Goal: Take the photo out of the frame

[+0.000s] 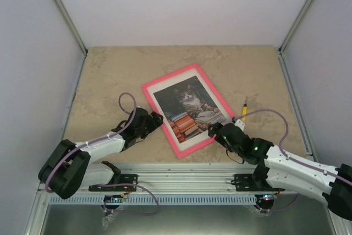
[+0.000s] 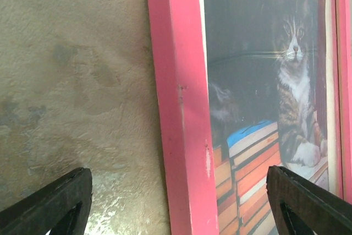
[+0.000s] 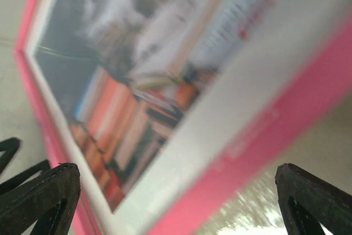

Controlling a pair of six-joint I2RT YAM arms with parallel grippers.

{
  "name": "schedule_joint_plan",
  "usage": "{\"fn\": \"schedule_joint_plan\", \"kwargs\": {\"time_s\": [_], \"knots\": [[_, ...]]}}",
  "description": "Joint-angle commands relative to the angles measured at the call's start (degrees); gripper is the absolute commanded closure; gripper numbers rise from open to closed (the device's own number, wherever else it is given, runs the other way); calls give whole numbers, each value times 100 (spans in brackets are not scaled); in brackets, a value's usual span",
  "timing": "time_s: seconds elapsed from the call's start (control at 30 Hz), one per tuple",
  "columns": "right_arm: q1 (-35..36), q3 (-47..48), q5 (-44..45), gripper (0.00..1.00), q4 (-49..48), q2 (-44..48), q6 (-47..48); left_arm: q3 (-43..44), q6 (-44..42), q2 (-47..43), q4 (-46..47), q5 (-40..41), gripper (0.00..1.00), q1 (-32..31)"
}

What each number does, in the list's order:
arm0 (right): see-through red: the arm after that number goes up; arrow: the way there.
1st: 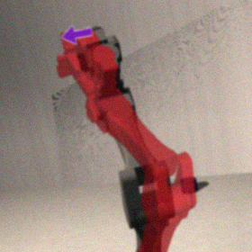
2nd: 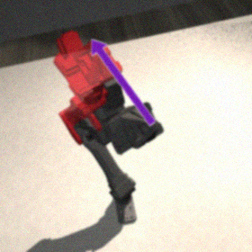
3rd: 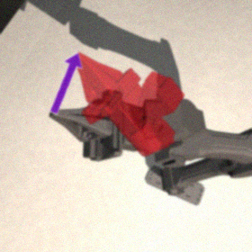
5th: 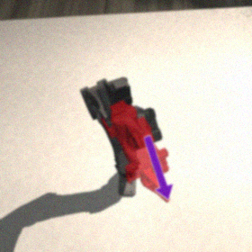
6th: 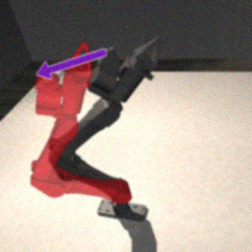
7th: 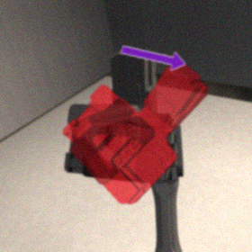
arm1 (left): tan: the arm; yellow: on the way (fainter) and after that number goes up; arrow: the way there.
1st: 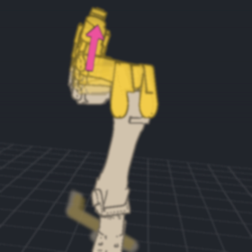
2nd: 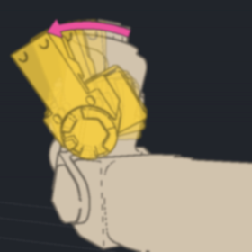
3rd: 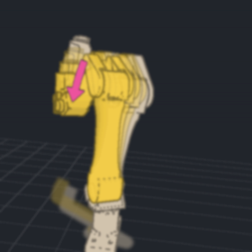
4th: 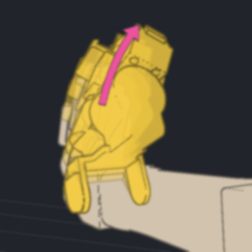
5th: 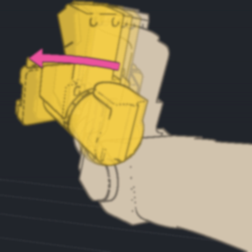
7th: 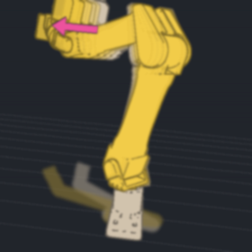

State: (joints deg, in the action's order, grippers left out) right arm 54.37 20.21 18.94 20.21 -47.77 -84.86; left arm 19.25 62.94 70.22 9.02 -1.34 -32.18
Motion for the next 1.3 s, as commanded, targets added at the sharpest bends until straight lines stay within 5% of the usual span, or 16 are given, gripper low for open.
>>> {"fn": "schedule_joint_plan", "kwargs": {"time_s": [0.0,0.33,0.7,1.27], "knots": [[-540,721,58,2,-83,-157,2445,279,-349,65,-354,112,11,16],[-2675,1980,-1699,2,-961,-2007,5417,695,-637,613,-496,108,9,14],[-3554,2628,-2515,2,-1685,-4276,6041,1045,-893,1202,-604,87,7,13],[-3555,1375,-2956,2,-1664,-3461,5888,2105,-1550,2464,-1031,-59,7,-25]]}}
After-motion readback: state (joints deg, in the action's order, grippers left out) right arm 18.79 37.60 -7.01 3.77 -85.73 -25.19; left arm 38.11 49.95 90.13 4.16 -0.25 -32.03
